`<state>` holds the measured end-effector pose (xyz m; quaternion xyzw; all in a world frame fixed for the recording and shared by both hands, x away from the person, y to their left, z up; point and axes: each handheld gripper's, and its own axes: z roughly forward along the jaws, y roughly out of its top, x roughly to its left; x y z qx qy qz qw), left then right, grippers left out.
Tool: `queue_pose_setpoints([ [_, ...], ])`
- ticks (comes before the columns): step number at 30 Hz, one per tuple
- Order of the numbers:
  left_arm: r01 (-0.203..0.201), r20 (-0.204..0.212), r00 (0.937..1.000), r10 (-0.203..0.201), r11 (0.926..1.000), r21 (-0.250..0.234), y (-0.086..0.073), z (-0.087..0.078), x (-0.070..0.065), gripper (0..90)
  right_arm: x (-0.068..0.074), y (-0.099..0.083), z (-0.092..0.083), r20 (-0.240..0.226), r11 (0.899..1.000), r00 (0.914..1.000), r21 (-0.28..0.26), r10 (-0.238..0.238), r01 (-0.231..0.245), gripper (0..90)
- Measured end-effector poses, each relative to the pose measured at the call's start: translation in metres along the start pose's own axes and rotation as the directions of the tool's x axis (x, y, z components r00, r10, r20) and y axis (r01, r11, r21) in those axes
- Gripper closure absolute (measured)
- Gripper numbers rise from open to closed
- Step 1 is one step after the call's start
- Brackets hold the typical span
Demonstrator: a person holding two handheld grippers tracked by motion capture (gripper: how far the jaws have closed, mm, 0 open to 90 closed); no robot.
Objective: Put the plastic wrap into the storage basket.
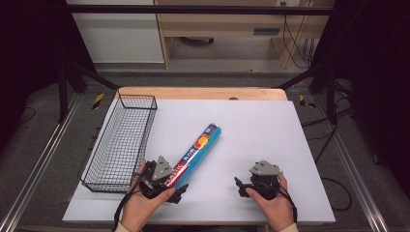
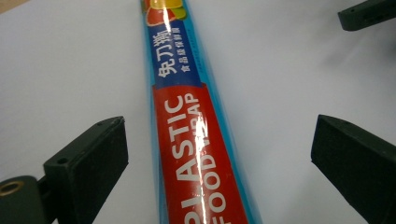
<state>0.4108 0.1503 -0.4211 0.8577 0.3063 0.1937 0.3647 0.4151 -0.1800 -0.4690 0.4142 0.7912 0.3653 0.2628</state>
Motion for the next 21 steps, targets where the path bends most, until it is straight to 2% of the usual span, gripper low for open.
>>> queue_pose_setpoints([
  [3, -0.014, 0.004, 0.9999, 0.014, 0.9997, 0.018, 0.006, 0.0, 0.0, 4.1, 0.001, -0.001, 0.0, 0.0, 1.0, 1.0, 0.0, -0.002, 0.002, 9.5],
  [6, -0.02, 0.036, 0.9992, 0.018, 0.9981, 0.059, 0.014, 0.0, 0.001, 5.5, 0.002, -0.001, 0.0, -0.004, 1.0, 1.0, 0.005, -0.005, 0.005, 9.4],
  [7, -0.021, 0.043, 0.9989, 0.018, 0.9971, 0.073, 0.017, 0.001, 0.001, 5.6, 0.003, -0.001, 0.0, -0.005, 1.0, 1.0, 0.007, -0.005, 0.005, 9.5],
  [8, -0.025, 0.05, 0.9985, 0.02, 0.993, 0.115, 0.025, 0.004, 0.002, 5.5, 0.003, -0.001, 0.0, -0.009, 1.0, 1.0, 0.008, -0.004, 0.004, 9.5],
  [10, -0.03, 0.05, 0.9985, 0.024, 0.9913, 0.128, 0.029, 0.006, 0.002, 5.5, 0.003, -0.001, 0.0, -0.011, 1.0, 0.9999, 0.009, -0.006, 0.006, 9.5],
  [13, -0.033, 0.075, 0.997, 0.018, 0.9785, 0.204, 0.041, 0.012, 0.005, 5.7, 0.004, -0.001, 0.0, -0.021, 1.0, 0.9998, 0.009, -0.006, 0.006, 9.6],
  [16, -0.014, 0.093, 0.9955, -0.012, 0.9616, 0.274, 0.052, 0.019, 0.01, 5.7, 0.004, -0.001, 0.0, -0.03, 1.0, 0.9995, 0.003, -0.006, 0.006, 9.8],
  [17, -0.01, 0.094, 0.9954, -0.02, 0.9536, 0.301, 0.056, 0.021, 0.012, 5.8, 0.005, -0.001, 0.0, -0.034, 1.0, 0.9994, 0.003, -0.007, 0.007, 9.9],
  [18, -0.004, 0.095, 0.995, -0.032, 0.9363, 0.351, 0.064, 0.025, 0.015, 6.2, 0.006, 0.0, 0.0, -0.044, 1.0, 0.999, 0.002, -0.011, 0.011, 10.0],
  [19, -0.004, 0.095, 0.995, -0.032, 0.9363, 0.351, 0.064, 0.025, 0.015, 7.0, 0.006, 0.0, 0.0, -0.044, 1.0, 0.999, 0.002, -0.011, 0.011, 10.0],
  [20, 0.003, 0.088, 0.9953, -0.041, 0.9216, 0.388, 0.071, 0.03, 0.017, 9.2, 0.007, 0.001, -0.001, -0.054, 1.0, 0.9984, -0.003, -0.015, 0.015, 10.2],
  [21, 0.003, 0.088, 0.9953, -0.041, 0.9216, 0.388, 0.071, 0.03, 0.017, 11.1, 0.007, 0.001, -0.001, -0.054, 1.0, 0.9984, -0.003, -0.015, 0.015, 10.2],
])
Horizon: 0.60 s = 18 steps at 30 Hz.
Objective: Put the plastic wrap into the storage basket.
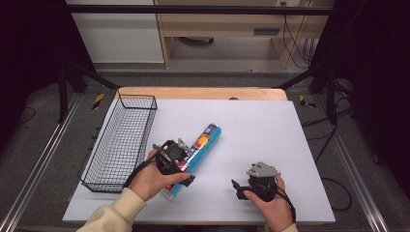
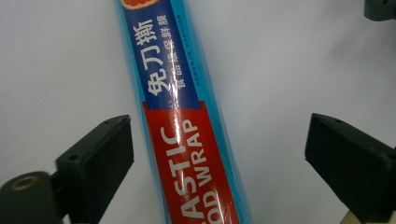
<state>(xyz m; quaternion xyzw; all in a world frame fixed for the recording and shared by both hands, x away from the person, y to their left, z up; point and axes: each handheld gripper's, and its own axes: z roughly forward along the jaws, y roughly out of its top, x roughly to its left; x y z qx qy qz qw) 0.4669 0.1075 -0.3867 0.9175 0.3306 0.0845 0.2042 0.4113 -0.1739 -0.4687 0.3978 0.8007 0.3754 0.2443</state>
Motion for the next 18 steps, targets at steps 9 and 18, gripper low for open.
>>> queue_pose_setpoints([
  [9, 0.012, -0.068, 0.9977, -0.003, 0.991, 0.133, 0.025, 0.019, 0.013, 10.1, 0.004, 0.004, 0.001, -0.03, 1.0, 0.9996, -0.009, -0.003, 0.003, 10.4],
  [18, 0.067, -0.025, 0.9977, -0.063, 0.9804, 0.186, 0.027, 0.043, 0.024, 10.1, 0.003, 0.004, 0.0, -0.035, 1.0, 0.9994, -0.011, 0.003, -0.004, 10.3],
])
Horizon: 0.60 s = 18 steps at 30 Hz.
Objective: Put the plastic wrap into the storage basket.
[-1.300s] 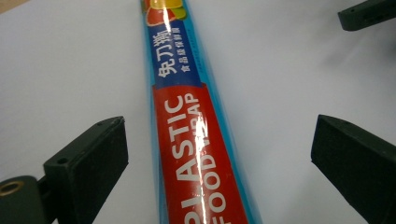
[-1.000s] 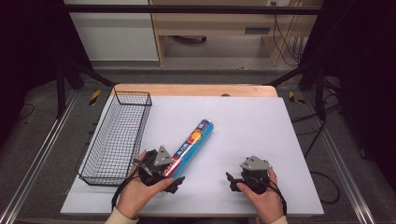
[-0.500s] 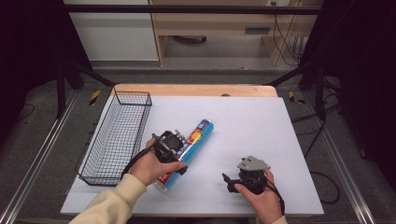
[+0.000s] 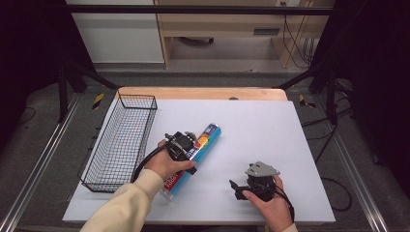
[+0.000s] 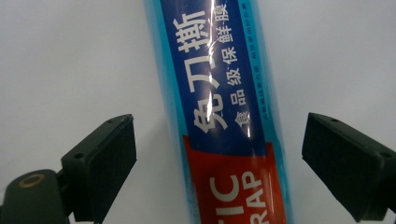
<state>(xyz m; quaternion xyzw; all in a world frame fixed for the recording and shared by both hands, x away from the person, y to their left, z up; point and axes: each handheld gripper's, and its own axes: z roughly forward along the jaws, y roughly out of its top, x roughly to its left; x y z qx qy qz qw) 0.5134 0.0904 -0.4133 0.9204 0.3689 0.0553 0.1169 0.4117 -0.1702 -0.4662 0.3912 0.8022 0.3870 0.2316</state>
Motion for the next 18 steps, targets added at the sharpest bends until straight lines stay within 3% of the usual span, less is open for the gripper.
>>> queue_pose_setpoints([
  [8, -0.002, 0.011, 0.9999, 0.002, 0.9996, 0.029, 0.002, 0.009, 0.005, 12.2, 0.0, 0.0, 0.0, -0.002, 1.0, 1.0, 0.004, -0.001, 0.001, 10.3],
  [18, 0.013, 0.026, 0.9996, -0.015, 0.9988, 0.048, 0.002, 0.023, 0.0, 13.4, 0.0, 0.0, 0.001, -0.008, 1.0, 1.0, 0.005, -0.003, 0.003, 10.1],
])
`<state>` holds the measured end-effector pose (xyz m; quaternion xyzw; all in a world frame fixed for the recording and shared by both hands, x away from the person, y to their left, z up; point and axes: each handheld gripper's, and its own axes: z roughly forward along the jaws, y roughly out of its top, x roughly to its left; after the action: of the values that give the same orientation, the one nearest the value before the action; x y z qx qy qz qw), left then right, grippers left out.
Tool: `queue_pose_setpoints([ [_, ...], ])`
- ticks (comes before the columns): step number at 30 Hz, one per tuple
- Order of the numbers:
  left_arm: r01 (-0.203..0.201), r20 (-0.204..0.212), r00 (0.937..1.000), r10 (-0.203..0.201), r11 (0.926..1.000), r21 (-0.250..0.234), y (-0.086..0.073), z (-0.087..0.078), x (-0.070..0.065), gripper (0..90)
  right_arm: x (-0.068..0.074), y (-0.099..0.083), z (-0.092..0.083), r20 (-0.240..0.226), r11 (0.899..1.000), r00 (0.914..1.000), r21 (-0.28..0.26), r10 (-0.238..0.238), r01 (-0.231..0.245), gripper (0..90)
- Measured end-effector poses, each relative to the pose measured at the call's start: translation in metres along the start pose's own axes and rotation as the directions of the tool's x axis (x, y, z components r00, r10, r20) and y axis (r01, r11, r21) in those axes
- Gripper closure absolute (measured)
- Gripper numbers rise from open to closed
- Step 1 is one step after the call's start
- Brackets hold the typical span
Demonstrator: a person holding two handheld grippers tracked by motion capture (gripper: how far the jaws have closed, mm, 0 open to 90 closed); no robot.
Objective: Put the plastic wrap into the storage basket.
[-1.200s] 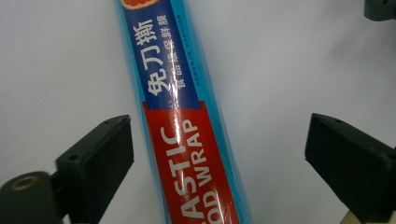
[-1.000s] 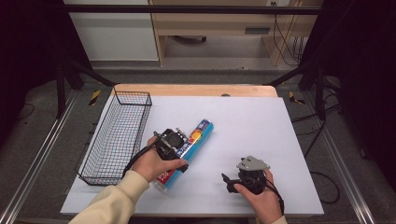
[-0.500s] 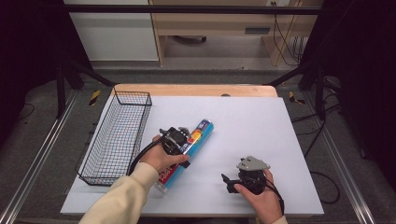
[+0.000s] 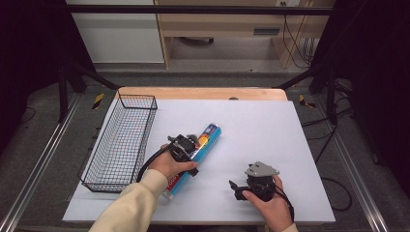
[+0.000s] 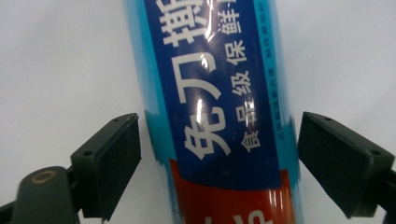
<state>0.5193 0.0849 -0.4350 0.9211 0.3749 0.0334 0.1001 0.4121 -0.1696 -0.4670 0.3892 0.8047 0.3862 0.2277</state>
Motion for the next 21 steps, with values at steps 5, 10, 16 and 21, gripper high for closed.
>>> queue_pose_setpoints([
  [5, 0.019, 0.004, 0.9998, -0.019, 0.9998, 0.004, 0.0007, 0.0034, 0.0002, 15.4, -0.0001, 0.0, -0.0011, -0.009, 1.0, 0.9998, 0.007, 0.017, -0.016, 10.0],
  [10, 0.029, -0.003, 0.9996, -0.029, 0.9995, 0.009, 0.0013, 0.0056, 0.0, 17.8, -0.001, -0.0003, 0.0001, -0.004, 1.0, 1.0, 0.002, -0.004, 0.004, 10.0],
  [16, 0.038, 0.003, 0.9993, -0.038, 0.9992, 0.009, 0.0016, 0.0071, -0.0002, 20.2, -0.0007, -0.0004, 0.0001, -0.004, 1.0, 1.0, 0.004, 0.001, -0.001, 10.0],
  [21, 0.035, 0.006, 0.9994, -0.035, 0.9993, 0.014, 0.0018, 0.0075, -0.0011, 22.3, -0.0008, -0.0005, 0.0002, -0.005, 1.0, 1.0, 0.005, -0.003, 0.003, 10.0],
])
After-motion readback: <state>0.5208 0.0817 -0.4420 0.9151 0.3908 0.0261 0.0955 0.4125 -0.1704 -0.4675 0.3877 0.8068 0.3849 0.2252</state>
